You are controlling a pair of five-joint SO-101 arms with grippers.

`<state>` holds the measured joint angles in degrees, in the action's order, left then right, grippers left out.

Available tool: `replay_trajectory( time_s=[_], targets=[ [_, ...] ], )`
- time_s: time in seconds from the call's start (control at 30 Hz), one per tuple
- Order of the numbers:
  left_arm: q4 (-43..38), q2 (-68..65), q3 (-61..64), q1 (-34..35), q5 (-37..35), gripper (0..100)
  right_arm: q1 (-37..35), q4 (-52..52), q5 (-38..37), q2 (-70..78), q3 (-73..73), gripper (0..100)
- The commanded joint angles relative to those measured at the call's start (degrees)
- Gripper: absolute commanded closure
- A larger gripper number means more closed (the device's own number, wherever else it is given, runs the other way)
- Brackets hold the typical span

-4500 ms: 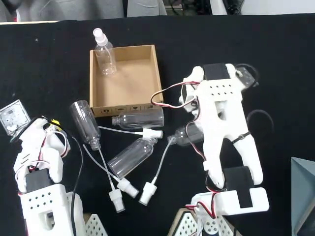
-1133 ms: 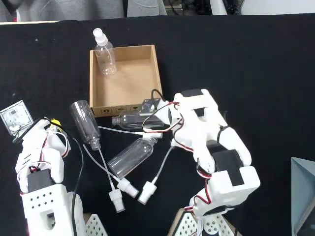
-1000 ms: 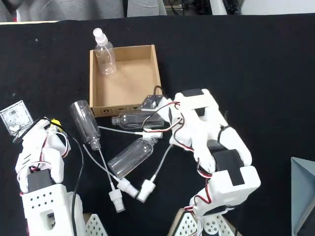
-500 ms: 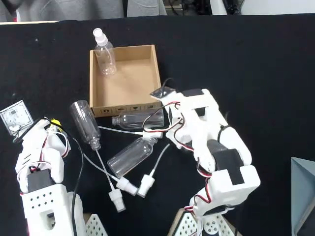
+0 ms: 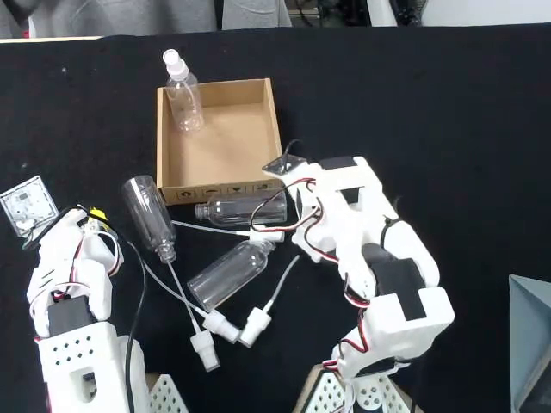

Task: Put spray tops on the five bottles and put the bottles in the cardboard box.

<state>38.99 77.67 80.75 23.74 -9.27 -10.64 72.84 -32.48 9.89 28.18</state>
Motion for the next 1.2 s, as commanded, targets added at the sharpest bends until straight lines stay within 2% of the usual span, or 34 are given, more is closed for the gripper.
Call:
replay_trajectory(
  time_s=[0.0,0.5,0.7,0.87,0.93,1.1,1.17],
  targets=[
    [-1.2,1.1,-0.9,0.6,0.4,92,0.3,0.0,-5.2,0.1,-1.4,61.1],
    [-1.2,1.1,-0.9,0.6,0.4,92,4.7,3.6,-27.0,-0.1,-1.5,61.3],
    [-1.2,1.1,-0.9,0.6,0.4,92,7.1,3.5,-32.4,0.0,-1.5,61.3],
    [-1.2,1.1,-0.9,0.6,0.4,92,7.3,3.1,-32.9,0.0,-1.5,61.5],
    [-1.2,1.1,-0.9,0.6,0.4,92,7.2,3.1,-32.9,0.0,-1.5,64.7],
    [-1.2,1.1,-0.9,0.6,0.4,92,7.5,3.1,-32.7,-0.3,-1.6,85.1],
    [-1.2,1.1,-0.9,0.6,0.4,92,7.5,3.1,-32.5,-0.3,-1.6,89.5]
  ],
)
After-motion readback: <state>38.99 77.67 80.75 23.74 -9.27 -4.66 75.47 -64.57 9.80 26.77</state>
